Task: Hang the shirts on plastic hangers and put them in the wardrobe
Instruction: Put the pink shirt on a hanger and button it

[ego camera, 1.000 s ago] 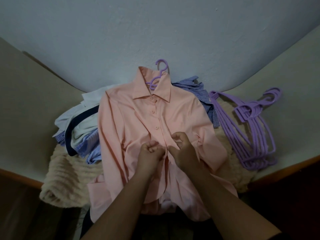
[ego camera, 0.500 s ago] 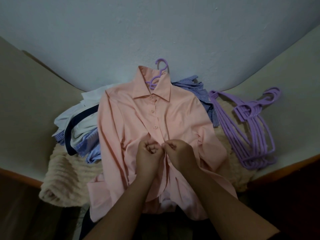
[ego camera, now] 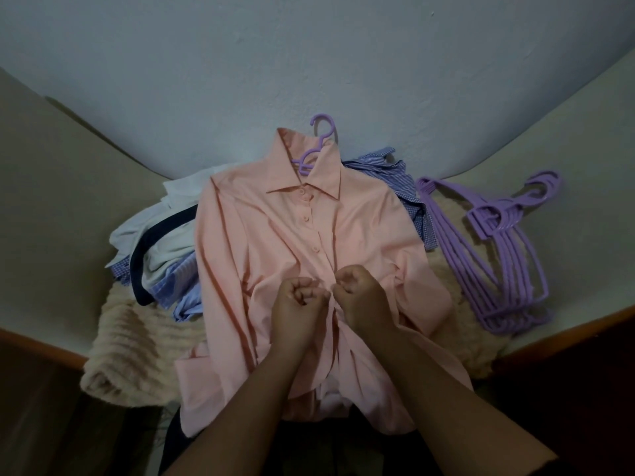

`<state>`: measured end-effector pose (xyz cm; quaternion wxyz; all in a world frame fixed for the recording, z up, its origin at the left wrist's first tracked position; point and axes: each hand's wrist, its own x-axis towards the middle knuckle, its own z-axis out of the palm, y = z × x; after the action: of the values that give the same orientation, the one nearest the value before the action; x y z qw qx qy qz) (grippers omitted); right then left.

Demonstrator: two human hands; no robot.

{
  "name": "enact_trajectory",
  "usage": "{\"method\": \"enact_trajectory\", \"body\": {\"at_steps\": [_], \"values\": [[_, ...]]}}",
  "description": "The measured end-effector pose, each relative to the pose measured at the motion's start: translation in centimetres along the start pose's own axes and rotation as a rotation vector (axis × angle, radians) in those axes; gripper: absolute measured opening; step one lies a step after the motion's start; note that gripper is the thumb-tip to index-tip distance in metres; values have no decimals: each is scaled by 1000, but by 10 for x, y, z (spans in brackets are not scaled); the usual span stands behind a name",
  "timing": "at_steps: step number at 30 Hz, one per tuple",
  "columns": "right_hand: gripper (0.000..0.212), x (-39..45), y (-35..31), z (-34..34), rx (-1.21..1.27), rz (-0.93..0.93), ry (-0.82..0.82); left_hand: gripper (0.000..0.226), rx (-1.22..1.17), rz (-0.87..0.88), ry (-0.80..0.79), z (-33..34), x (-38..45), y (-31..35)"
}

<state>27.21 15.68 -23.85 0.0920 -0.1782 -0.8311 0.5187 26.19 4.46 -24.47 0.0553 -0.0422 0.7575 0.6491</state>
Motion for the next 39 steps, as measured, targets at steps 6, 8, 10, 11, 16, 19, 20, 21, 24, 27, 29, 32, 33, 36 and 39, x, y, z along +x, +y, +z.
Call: {"method": "enact_trajectory", "body": {"at_steps": [6, 8, 10, 11, 16, 19, 20, 21, 24, 27, 29, 32, 33, 36, 39], "values": [[18, -1, 5, -4, -115, -191, -73, 26, -484, -416, -152, -5, 10, 12], [21, 1, 3, -7, -63, -133, -87, 30, -489, -447, -160, -6, 11, 13], [27, 3, 5, -12, -30, -47, -95, 31, -396, -424, -167, -9, 10, 12], [31, 2, 7, -15, -25, -3, -105, 32, -316, -411, -166, -12, 8, 11], [43, -15, 19, -35, -68, 132, -239, 18, -49, -300, -82, -17, -19, -3], [53, -28, 28, -39, -151, 185, -374, 17, 224, -148, -127, -14, -39, -23], [53, -30, 31, -39, -210, 179, -388, 23, 302, -126, -161, -13, -43, -30], [50, -32, 34, -38, -278, 160, -379, 28, 358, -118, -200, -12, -47, -35], [28, -37, 41, -38, -449, 103, -273, 31, 484, -42, -247, -6, -50, -45], [17, -43, 45, -40, -460, 124, -207, 18, 578, 19, -215, -6, -50, -47], [13, -48, 44, -42, -381, 150, -181, 21, 537, 12, -211, -8, -55, -49], [12, -55, 41, -41, -234, 220, -166, 22, 396, -59, -175, -12, -66, -44], [12, -58, 40, -39, -183, 242, -168, 20, 334, -95, -154, -13, -69, -42], [13, -68, 36, -33, -68, 280, -207, 16, 171, -189, -126, -17, -72, -37], [22, -76, 32, -27, -34, 277, -246, 14, 56, -235, -119, -20, -79, -30]]}}
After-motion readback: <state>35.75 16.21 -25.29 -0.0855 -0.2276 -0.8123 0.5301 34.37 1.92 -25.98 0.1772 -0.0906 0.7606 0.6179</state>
